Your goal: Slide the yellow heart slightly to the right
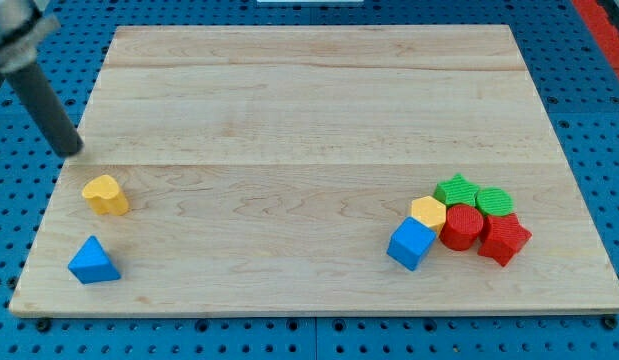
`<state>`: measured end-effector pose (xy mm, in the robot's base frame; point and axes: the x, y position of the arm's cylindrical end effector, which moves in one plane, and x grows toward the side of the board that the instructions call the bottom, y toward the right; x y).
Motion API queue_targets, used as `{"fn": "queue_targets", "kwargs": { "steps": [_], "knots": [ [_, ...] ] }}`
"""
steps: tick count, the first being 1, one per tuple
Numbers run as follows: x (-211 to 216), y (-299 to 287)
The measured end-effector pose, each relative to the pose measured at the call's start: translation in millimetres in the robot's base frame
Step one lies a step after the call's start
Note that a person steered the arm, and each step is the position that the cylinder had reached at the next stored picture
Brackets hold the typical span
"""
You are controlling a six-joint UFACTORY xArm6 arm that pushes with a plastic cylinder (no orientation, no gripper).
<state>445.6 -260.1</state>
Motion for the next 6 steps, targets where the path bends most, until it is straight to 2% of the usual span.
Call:
{"fn": "queue_targets", "kwargs": {
  "steps": [2,3,5,6],
  "knots": [
    [55,5],
    [58,81],
    [43,109],
    [43,190]
  ]
}}
